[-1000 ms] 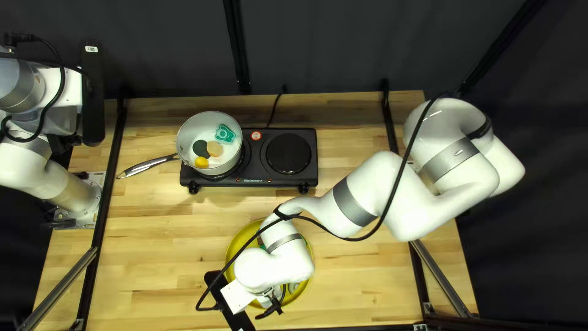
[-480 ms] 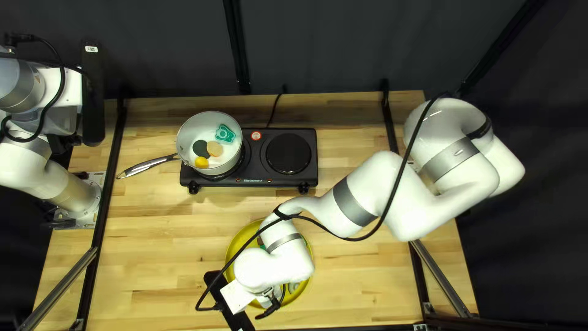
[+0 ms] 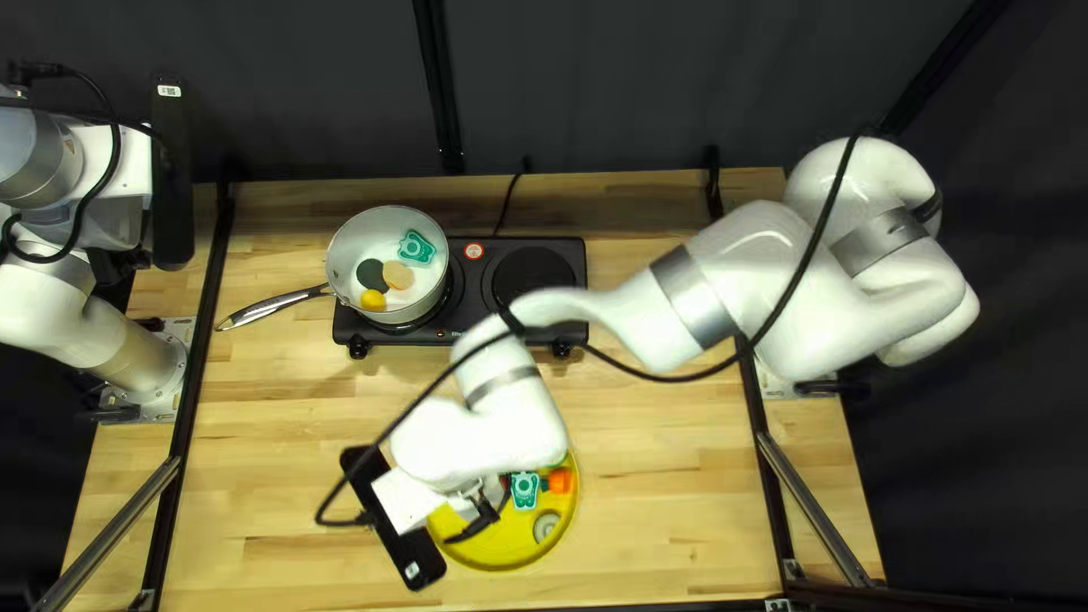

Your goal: Pick up a pot and place it onto the stove surface, add food to pot

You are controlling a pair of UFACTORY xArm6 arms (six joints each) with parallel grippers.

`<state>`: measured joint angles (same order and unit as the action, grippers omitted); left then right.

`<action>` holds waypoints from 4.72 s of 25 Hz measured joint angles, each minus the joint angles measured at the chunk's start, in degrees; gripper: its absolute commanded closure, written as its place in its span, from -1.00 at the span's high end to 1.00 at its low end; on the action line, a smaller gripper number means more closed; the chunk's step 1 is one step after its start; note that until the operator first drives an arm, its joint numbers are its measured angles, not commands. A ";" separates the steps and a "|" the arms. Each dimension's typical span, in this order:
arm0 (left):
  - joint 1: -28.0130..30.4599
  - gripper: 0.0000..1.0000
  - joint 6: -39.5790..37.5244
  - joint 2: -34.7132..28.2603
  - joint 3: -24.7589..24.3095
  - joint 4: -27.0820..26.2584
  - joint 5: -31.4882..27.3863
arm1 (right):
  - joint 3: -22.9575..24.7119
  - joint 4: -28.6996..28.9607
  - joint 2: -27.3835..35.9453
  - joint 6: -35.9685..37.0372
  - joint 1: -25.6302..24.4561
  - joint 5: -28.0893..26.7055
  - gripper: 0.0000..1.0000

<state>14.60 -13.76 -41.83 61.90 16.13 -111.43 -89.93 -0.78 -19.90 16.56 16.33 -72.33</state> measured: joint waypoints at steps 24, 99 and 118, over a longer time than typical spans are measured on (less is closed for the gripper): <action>0.00 1.00 0.00 0.00 0.00 0.00 0.00 | -13.80 2.99 -9.26 20.95 -25.02 0.00 -1.00; 0.00 1.00 0.00 0.00 0.00 0.00 0.00 | 19.10 -0.14 -1.75 -16.59 9.96 22.79 1.00; 0.00 1.00 0.00 0.00 0.00 0.00 0.00 | 14.51 6.50 -10.67 -4.83 8.56 27.45 1.00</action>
<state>14.60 -13.76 -41.83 61.90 16.13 -111.43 -75.42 5.72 -30.58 11.73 24.89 -44.88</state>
